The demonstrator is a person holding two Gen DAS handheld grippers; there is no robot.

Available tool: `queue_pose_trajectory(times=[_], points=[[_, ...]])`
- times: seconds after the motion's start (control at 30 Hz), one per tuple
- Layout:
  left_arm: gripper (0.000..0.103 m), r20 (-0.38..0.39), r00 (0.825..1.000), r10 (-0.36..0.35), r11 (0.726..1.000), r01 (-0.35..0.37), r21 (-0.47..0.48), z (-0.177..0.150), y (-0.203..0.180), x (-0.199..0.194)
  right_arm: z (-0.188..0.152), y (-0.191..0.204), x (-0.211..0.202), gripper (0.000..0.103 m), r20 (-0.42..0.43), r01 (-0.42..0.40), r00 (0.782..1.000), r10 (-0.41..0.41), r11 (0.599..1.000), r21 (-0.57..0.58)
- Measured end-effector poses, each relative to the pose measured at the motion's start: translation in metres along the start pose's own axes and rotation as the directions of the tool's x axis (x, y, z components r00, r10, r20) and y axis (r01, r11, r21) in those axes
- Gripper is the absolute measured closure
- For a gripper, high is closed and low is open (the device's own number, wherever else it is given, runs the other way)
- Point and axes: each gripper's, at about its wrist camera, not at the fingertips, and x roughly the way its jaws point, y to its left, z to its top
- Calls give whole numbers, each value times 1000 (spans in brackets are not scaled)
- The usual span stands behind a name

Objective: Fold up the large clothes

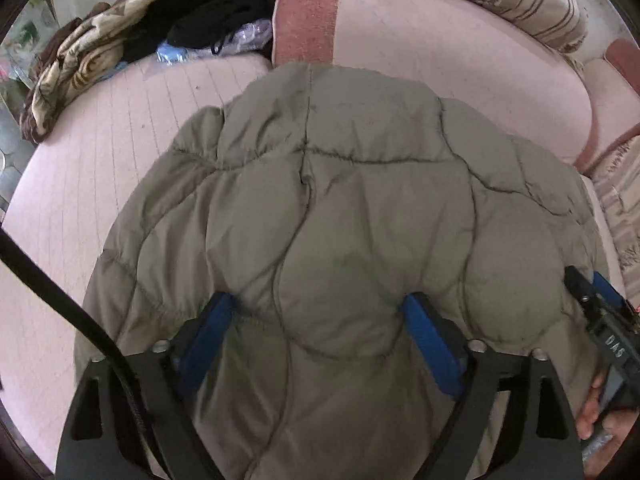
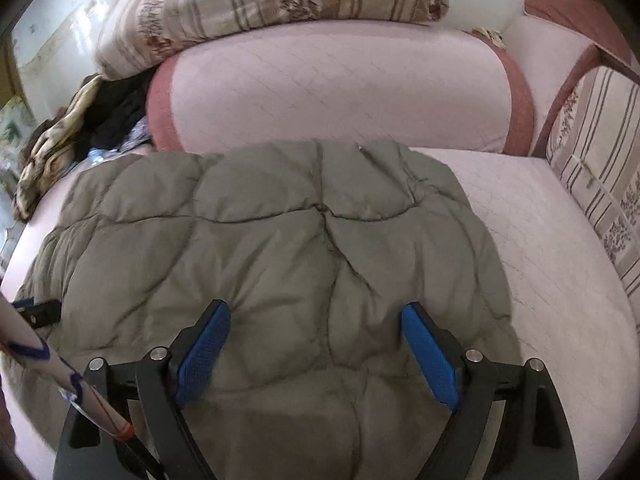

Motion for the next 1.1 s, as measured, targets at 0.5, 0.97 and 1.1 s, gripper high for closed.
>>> queue_pose_trajectory(times=[0.5, 0.97, 1.1], points=[[6, 196, 975, 106, 994, -109, 6, -38, 24, -70, -16, -13, -61, 7, 107, 9, 994, -12, 1000, 30], [6, 502, 724, 472, 881, -396, -258, -160, 53, -221, -98, 6, -117, 7, 121, 62, 991, -62, 998, 4], [6, 560, 694, 453, 891, -378, -252, -187, 42, -256, -131, 8, -151, 7, 138, 43, 989, -48, 998, 42]])
